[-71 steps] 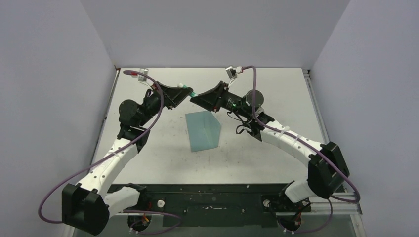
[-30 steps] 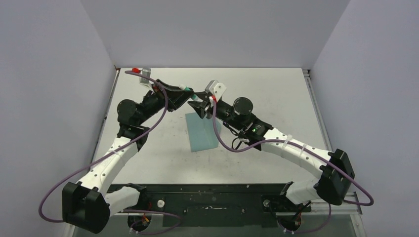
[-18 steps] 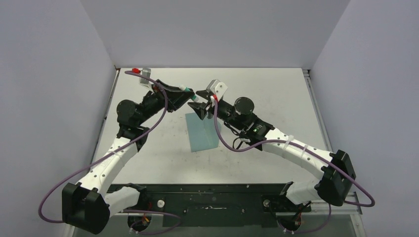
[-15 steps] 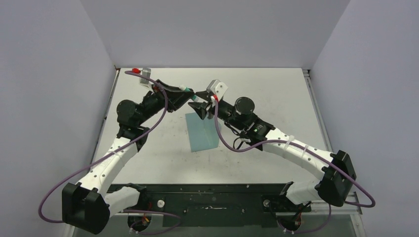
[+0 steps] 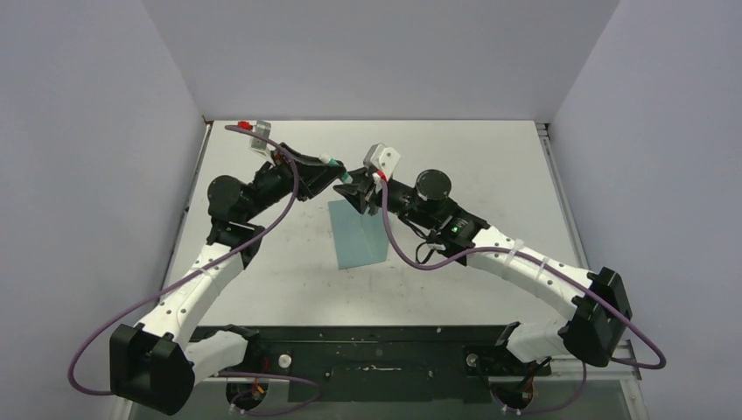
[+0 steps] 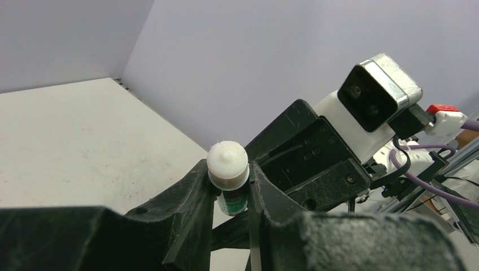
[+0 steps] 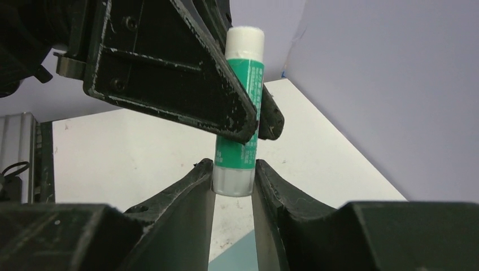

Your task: Place the letter into the envelope and seal it

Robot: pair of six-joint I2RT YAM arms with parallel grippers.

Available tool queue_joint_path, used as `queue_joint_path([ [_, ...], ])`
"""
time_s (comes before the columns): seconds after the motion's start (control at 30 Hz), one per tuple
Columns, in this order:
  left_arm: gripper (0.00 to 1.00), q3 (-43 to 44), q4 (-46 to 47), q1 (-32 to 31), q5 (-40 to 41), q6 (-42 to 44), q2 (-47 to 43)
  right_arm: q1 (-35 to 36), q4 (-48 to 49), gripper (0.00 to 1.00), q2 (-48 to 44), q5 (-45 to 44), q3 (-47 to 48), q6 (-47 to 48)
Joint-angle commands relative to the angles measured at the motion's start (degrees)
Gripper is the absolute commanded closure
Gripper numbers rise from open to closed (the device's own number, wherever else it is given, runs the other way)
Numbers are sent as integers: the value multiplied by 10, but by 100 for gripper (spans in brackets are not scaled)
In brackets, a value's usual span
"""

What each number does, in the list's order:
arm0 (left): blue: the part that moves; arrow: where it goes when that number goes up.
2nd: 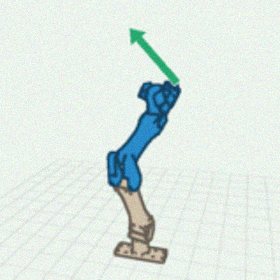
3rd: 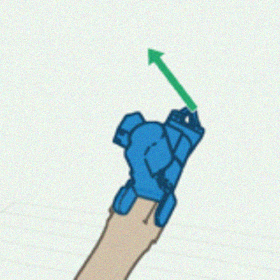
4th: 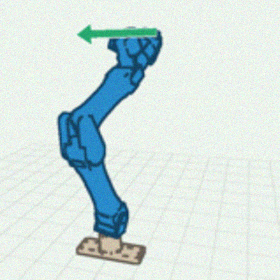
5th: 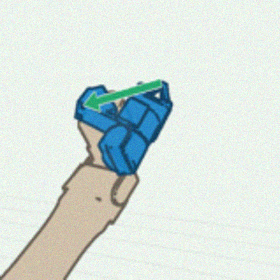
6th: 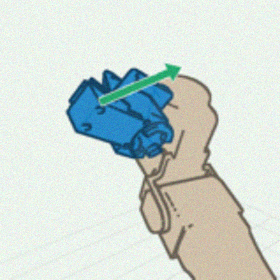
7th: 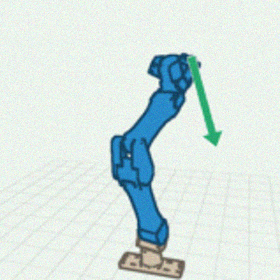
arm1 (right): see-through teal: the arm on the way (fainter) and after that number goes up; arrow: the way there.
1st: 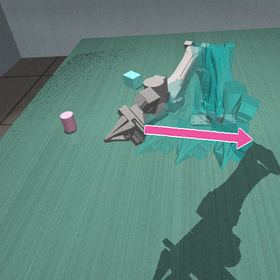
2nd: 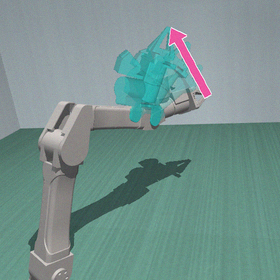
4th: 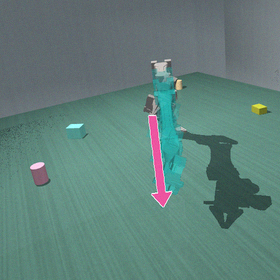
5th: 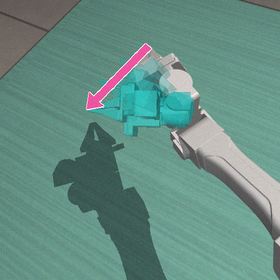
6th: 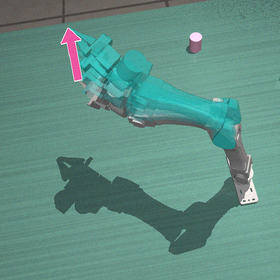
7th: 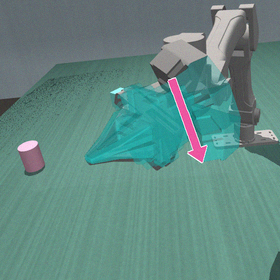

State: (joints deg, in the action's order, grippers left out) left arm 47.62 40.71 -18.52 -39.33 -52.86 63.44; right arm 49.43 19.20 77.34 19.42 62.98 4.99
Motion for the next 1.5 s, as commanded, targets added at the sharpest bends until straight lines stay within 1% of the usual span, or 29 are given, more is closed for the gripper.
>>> queue_joint_path([
  [0.0,100,19,-5,2,-16,7,-2,-6,24,69,-25,26,35,-15],
  [0.07,100,19,-5,2,-17,7,-1,-9,33,65,-24,32,33,-31],
  [0.1,100,18,-5,2,-17,7,-1,-12,41,66,-24,37,31,-41],
  [0.13,100,17,-4,2,-18,7,0,-17,47,71,-23,43,29,-49],
  [0.17,100,17,-3,2,-18,6,0,-22,51,83,-22,54,29,-67],
  [0.2,100,16,-1,2,-18,5,-1,-30,52,92,-19,63,30,-83],
  [0.23,100,15,0,2,-17,5,-2,-38,52,94,-15,72,31,-99],
  [0.3,100,16,5,2,-15,0,-4,-58,59,95,-12,93,28,-132],
  [0.37,100,17,16,2,-16,-7,-5,-85,77,95,-6,134,24,-183],
  [0.47,100,15,32,3,-16,-11,-9,-145,135,95,13,222,26,-323],
  [0.53,100,13,45,3,-17,-12,-11,-168,191,95,41,286,31,-420],
  [0.6,100,12,59,3,-21,-13,-11,-175,259,95,69,331,37,-524],
  [0.63,100,12,67,3,-21,-14,-10,-173,311,95,81,346,33,-575],
  [0.67,100,12,73,3,-22,-14,-10,-168,365,95,95,353,28,-650],
  [0.73,100,12,82,3,-20,-13,-8,-159,464,95,124,349,18,-759],
  [0.83,100,12,96,3,-12,-12,-5,-138,645,95,176,305,1,-927],
  [0.93,100,15,106,3,-2,-10,-1,-109,774,95,232,254,9,-1046],
  [1.03,100,18,113,4,6,-8,5,-95,828,95,269,207,16,-1101],
  [1.2,100,22,128,5,14,-9,20,-81,829,95,296,184,41,-1124],
  [1.23,100,22,133,5,14,-12,23,-79,829,93,297,183,49,-1124],
  [1.27,100,21,136,6,16,-14,24,-79,831,81,295,181,46,-1122],
  [1.37,100,16,128,11,28,-24,19,-101,818,34,268,169,5,-1083],
  [1.4,100,15,119,12,34,-25,15,-111,798,24,253,168,-12,-1058],
  [1.47,100,16,88,14,45,-22,5,-126,743,13,219,179,-35,-977],
])
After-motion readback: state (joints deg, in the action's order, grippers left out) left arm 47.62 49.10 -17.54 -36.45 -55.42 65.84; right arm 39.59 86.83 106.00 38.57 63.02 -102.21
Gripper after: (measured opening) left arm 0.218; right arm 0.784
